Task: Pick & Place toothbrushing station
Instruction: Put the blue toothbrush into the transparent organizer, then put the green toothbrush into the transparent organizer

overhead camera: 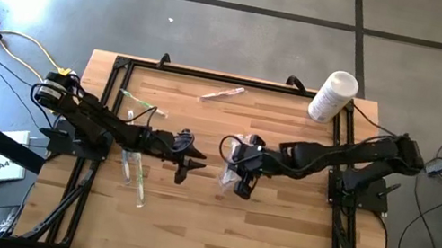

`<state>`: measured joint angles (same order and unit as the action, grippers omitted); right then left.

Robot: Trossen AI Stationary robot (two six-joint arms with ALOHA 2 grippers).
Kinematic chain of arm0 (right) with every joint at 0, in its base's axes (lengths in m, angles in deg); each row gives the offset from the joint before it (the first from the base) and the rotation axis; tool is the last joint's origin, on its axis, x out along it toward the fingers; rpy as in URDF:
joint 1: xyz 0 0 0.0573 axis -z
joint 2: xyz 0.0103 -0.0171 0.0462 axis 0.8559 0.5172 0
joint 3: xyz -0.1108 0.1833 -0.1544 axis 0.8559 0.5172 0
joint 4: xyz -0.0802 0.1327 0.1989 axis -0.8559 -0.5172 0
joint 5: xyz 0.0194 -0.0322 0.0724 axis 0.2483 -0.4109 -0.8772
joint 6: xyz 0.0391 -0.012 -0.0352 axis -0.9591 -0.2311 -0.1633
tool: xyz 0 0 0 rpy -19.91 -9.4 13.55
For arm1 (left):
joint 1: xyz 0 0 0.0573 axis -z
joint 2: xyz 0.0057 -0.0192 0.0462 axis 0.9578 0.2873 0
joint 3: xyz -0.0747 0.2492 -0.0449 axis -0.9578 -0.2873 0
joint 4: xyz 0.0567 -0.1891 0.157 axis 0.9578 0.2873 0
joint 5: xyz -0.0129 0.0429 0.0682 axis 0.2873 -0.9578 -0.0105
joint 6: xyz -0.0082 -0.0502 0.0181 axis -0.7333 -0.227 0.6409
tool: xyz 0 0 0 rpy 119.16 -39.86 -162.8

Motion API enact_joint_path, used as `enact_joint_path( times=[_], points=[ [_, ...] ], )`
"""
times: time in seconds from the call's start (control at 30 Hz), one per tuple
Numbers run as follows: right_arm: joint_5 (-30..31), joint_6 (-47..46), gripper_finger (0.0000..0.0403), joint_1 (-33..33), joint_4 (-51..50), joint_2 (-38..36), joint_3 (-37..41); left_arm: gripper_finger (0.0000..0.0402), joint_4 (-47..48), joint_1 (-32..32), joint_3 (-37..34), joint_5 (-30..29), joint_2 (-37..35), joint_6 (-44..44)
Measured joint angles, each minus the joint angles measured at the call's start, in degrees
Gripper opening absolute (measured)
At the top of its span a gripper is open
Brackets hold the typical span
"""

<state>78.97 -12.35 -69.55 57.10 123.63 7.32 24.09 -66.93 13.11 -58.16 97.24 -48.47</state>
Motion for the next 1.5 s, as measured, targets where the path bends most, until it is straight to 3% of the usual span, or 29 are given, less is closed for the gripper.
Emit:
enact_joint_path(
  times=[0.3, 0.67, 0.87, 1.07, 1.17, 1.27, 1.37, 1.5],
  points=[
    [0.19, 1.16, 0.0009, -0.04, 2.54, -1.84, -0.02, 0.0136, 0.51, 0.53, 0.00, 0.12, 0.02, 0.04],
    [-0.48, 6.04, 0.0113, -0.06, 10.12, -8.67, -0.02, 0.0136, 0.50, 0.53, 0.00, 0.12, 0.02, -0.66],
    [-7.13, 8.88, 0.0134, -2.94, 7.15, -14.94, -0.06, 0.0136, 3.94, 1.75, 0.11, 0.19, -4.39, -1.31],
    [-17.45, 4.91, 0.0135, -9.51, 0.59, -16.63, -0.02, 0.0136, 23.76, 6.10, 3.18, -4.40, -13.66, -1.86],
    [-17.21, 3.19, 0.0135, -14.46, -1.95, -15.60, 0.09, 0.0136, 37.96, 9.06, 7.34, -7.38, -16.52, -5.41],
    [-14.37, 1.68, 0.0135, -18.54, -1.96, -14.20, 1.07, 0.0136, 50.79, 11.98, 12.20, -6.58, -17.11, -9.53],
    [-10.06, -0.72, 0.0135, -21.53, -1.55, -12.63, 1.81, 0.0136, 62.52, 14.55, 16.10, -4.21, -17.18, -20.66],
    [-4.03, -3.92, 0.0135, -24.27, -1.75, -10.01, 2.74, 0.0136, 69.69, 16.60, 18.45, -4.73, -17.22, -43.05]
  ],
)
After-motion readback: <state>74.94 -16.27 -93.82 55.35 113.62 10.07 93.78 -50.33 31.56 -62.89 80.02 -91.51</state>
